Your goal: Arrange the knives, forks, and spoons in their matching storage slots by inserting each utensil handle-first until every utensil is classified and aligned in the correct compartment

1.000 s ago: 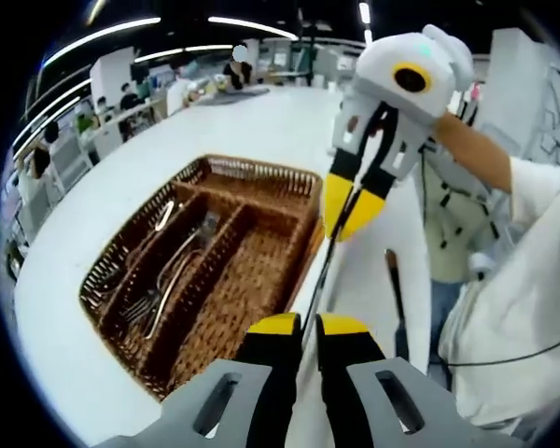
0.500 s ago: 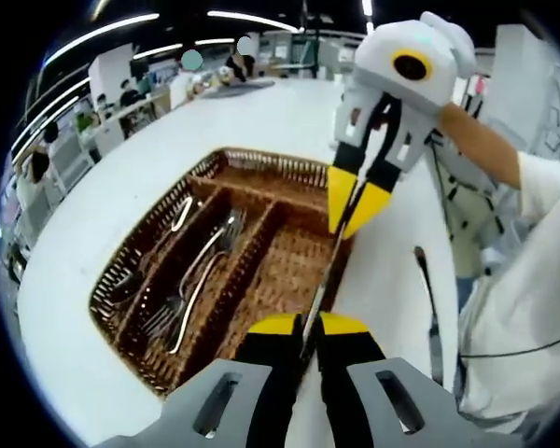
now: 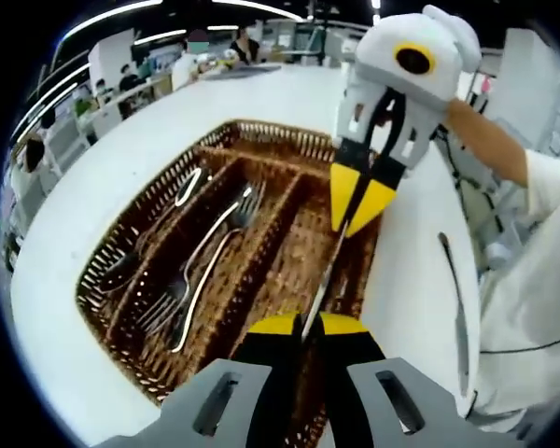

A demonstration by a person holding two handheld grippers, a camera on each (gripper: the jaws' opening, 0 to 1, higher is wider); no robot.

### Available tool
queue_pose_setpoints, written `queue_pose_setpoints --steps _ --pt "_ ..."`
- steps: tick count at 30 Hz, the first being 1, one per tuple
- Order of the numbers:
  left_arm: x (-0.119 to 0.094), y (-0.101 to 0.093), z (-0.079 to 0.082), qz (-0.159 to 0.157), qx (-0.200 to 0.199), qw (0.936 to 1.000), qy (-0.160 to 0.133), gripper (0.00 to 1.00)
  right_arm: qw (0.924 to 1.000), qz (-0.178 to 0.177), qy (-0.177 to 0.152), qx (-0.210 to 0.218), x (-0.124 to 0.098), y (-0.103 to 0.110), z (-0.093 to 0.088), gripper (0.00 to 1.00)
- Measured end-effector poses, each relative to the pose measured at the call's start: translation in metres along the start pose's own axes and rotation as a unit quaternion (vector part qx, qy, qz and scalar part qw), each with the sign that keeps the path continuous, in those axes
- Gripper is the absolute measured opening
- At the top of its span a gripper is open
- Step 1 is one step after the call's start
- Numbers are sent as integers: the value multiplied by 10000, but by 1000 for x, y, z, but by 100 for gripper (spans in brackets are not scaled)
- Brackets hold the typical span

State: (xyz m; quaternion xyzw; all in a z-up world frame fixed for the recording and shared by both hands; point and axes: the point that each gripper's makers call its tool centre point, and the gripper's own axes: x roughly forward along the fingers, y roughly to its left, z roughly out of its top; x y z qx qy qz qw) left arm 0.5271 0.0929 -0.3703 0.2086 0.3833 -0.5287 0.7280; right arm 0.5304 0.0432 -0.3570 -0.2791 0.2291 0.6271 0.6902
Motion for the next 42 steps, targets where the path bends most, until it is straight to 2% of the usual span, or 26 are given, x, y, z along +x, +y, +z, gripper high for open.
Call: queue_pose_setpoints --steps 13,25,31,33,34,35,39,41,42 --pt "11 13 -8 -6 -35 9999 94 5 9998 102 -38 162 17 -9 -11 1" --pt "18 19 -11 -82 -96 9999 117 4 9996 139 153 204 32 -17 -25 2" --pt "19 19 -15 -90 -100 9998 121 4 9993 190 298 91 39 -12 -28 2" --pt "19 19 -16 -63 -82 9999 115 4 9995 91 315 -28 40 -15 -28 2" --pt "19 20 -15 -59 -72 9999 89 4 9993 126 335 73 37 -4 -29 2" --pt "19 20 -15 -52 -68 9999 67 4 9993 115 339 77 37 -3 -29 2" --pt "19 19 -18 -14 88 9999 50 5 9993 84 362 67 38 -2 -29 3" --pt "19 24 -24 138 613 9978 204 6 9987 -36 493 -121 36 1 -29 5" --pt "18 24 -18 174 726 9972 41 9 9986 -86 504 -148 35 -5 -28 7"
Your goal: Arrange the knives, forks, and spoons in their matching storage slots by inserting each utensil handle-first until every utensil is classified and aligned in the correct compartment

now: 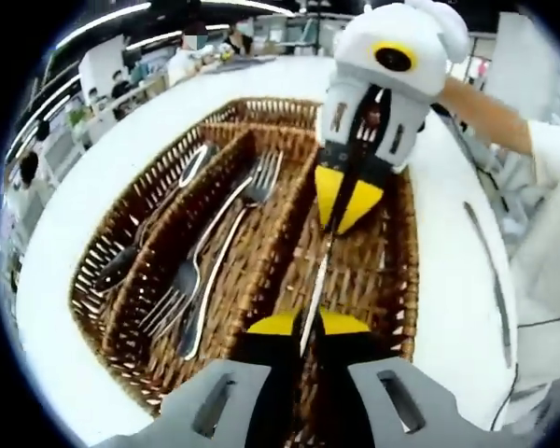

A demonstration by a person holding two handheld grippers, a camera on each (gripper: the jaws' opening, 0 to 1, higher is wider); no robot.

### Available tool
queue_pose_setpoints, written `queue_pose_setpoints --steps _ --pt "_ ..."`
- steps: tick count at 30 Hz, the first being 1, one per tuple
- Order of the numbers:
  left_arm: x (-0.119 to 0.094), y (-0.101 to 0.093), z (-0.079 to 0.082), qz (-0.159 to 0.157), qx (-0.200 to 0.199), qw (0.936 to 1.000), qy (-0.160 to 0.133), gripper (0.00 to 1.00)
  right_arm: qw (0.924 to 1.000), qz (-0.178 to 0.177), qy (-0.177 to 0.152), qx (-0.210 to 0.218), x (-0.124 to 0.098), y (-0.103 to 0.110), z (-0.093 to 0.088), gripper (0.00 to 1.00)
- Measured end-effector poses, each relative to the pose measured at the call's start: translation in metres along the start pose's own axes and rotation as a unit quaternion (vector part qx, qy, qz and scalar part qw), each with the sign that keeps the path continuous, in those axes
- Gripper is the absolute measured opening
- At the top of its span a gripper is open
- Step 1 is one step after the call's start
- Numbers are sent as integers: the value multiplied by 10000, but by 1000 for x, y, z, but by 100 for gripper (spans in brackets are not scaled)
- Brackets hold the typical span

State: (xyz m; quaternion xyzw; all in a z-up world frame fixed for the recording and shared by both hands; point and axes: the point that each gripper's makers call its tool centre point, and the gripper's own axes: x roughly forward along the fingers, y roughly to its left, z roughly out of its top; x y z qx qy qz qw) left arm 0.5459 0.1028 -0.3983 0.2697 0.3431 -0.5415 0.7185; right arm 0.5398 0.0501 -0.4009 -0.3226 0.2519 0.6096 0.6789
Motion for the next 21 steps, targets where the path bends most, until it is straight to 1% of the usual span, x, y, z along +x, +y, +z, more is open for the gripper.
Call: queue_pose_setpoints --steps 1,2,3,4,9,11,12,14,16,18,21 --pt "0 1 -2 45 -69 10000 45 10 10000 -29 5 -51 -1 -2 0 8" --pt "-1 0 -3 -7 -106 9999 70 11 9999 4 -32 -100 0 -3 0 8" --pt "-2 1 -5 -4 -252 9996 102 12 10000 -5 -40 -7 -1 -3 -1 8" --pt "-4 1 -5 -25 -288 9996 72 13 10000 3 -53 -12 -1 -3 -2 9" --pt "-8 -5 -6 35 -228 9997 44 17 10000 -13 -81 -5 -2 -1 -3 10" --pt "-9 -6 -6 46 -236 9997 49 17 10000 -26 -72 -12 -3 6 -3 11" --pt "-10 -7 -6 54 -214 9997 61 17 10000 -35 -61 -17 -3 5 -3 11" --pt "-12 0 -6 77 -188 9998 35 17 10000 -52 -53 -39 -4 5 -3 11" --pt "-13 -6 -3 107 -155 9998 12 17 10000 -59 -25 -71 -5 1 -5 12" --pt "-13 -6 -2 116 -125 9999 -2 17 9999 -66 8 -100 -6 1 -5 12" --pt "-12 -11 -1 139 -118 9998 0 17 9999 -84 31 -135 -7 2 -6 12"
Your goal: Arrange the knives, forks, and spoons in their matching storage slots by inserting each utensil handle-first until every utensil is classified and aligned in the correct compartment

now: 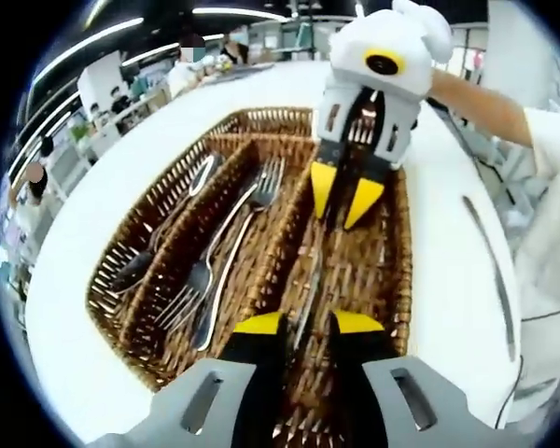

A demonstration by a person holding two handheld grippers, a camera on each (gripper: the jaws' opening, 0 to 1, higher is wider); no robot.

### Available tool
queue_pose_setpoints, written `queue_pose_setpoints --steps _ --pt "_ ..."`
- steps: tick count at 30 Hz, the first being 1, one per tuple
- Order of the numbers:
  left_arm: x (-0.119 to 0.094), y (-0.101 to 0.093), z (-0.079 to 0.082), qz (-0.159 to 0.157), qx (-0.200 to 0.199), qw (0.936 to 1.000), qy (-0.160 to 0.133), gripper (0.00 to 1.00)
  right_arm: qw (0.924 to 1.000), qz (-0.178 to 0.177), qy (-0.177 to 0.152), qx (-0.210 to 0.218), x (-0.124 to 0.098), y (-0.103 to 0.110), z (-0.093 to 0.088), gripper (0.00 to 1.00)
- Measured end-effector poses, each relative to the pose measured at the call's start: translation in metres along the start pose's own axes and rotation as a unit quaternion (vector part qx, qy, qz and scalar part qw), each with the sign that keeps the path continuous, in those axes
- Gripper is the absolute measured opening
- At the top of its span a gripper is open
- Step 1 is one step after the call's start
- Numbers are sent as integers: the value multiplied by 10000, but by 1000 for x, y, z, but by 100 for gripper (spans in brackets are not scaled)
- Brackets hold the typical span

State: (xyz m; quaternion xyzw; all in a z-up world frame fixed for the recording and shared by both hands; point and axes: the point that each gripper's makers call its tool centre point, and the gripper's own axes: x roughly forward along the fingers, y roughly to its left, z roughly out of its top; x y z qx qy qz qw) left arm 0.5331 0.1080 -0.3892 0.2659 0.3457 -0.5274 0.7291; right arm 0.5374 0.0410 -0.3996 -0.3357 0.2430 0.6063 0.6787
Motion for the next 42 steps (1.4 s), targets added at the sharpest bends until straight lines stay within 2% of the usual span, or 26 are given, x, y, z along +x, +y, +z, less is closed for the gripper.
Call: queue_pose_setpoints --steps 3,7,10,18,20,25,30,32,36,38,42 --pt "-2 5 1 23 16 10000 -45 17 10000 -25 -9 -19 -2 -10 0 13" --pt "-3 -5 9 53 23 9998 -177 17 9997 -156 -183 -42 -11 -14 8 12" --pt "-2 -4 8 47 -29 9999 -161 17 9995 -187 -245 3 -12 -18 8 15" --pt "-1 -3 3 -35 38 9999 -94 17 9998 -152 -123 -30 -6 -15 2 15" --pt "-2 -1 3 -6 33 10000 -83 17 9999 -158 -60 -37 -8 -7 1 15" --pt "-6 1 3 20 -22 9999 -140 18 9997 -164 -167 70 -10 -7 5 18" --pt "-11 7 3 122 -29 9997 -204 25 9993 -178 -285 177 -13 -7 11 23" --pt "-15 10 5 160 -127 9993 -320 30 9991 -184 -323 203 -14 -7 12 25" --pt "-18 12 9 181 -244 9982 -516 34 9986 -214 -410 273 -17 -7 14 26" --pt "-21 18 12 183 -499 9963 -670 38 9962 -266 -715 425 -22 -7 25 29" --pt "-25 22 15 209 -524 9954 -769 44 9940 -253 -925 531 -27 -5 33 35"
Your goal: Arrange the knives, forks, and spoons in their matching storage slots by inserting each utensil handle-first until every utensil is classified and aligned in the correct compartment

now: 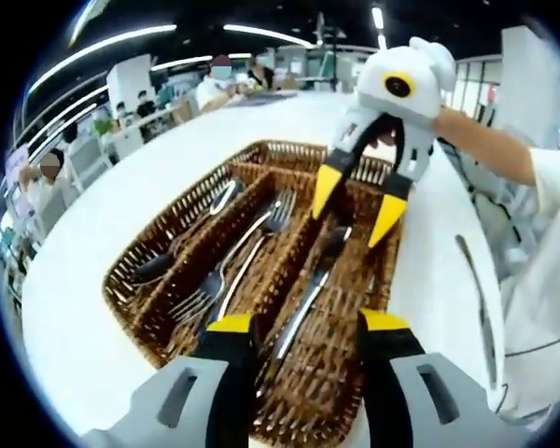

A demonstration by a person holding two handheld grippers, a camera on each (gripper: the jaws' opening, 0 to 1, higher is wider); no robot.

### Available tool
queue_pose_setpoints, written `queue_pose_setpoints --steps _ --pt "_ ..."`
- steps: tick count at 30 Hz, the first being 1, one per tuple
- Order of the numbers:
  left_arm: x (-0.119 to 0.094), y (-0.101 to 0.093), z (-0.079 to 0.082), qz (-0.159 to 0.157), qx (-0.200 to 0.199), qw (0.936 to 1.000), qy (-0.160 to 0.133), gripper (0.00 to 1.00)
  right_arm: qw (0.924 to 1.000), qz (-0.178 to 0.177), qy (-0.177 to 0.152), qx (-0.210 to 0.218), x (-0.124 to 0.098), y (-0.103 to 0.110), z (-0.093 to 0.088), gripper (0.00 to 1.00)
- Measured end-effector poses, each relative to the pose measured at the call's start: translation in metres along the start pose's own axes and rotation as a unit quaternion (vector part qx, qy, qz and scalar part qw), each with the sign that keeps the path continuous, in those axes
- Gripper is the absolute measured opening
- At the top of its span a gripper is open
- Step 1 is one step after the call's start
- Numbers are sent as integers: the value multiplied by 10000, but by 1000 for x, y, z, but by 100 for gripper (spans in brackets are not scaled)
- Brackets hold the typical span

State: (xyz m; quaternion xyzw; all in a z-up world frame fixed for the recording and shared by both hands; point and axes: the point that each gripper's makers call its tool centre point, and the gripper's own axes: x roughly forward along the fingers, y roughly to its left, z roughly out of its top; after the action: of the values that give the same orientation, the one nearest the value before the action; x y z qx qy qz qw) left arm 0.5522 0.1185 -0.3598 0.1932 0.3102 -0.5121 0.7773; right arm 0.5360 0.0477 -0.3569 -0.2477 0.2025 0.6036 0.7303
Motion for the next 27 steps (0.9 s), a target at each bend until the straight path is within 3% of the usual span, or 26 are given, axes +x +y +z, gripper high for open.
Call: queue_pose_setpoints --steps 5,13,21,27 --pt "-5 5 8 166 -83 9997 -155 62 10000 -19 -88 31 -4 3 2 37" --pt "-8 2 8 256 -133 9991 -298 74 9996 -88 -207 151 -9 4 -1 41" --pt "-12 0 12 497 -215 9970 -553 95 9978 -356 -553 71 -18 2 5 67" --pt "-16 -1 8 738 -444 9939 -687 99 9967 -417 -702 8 -23 3 7 72"
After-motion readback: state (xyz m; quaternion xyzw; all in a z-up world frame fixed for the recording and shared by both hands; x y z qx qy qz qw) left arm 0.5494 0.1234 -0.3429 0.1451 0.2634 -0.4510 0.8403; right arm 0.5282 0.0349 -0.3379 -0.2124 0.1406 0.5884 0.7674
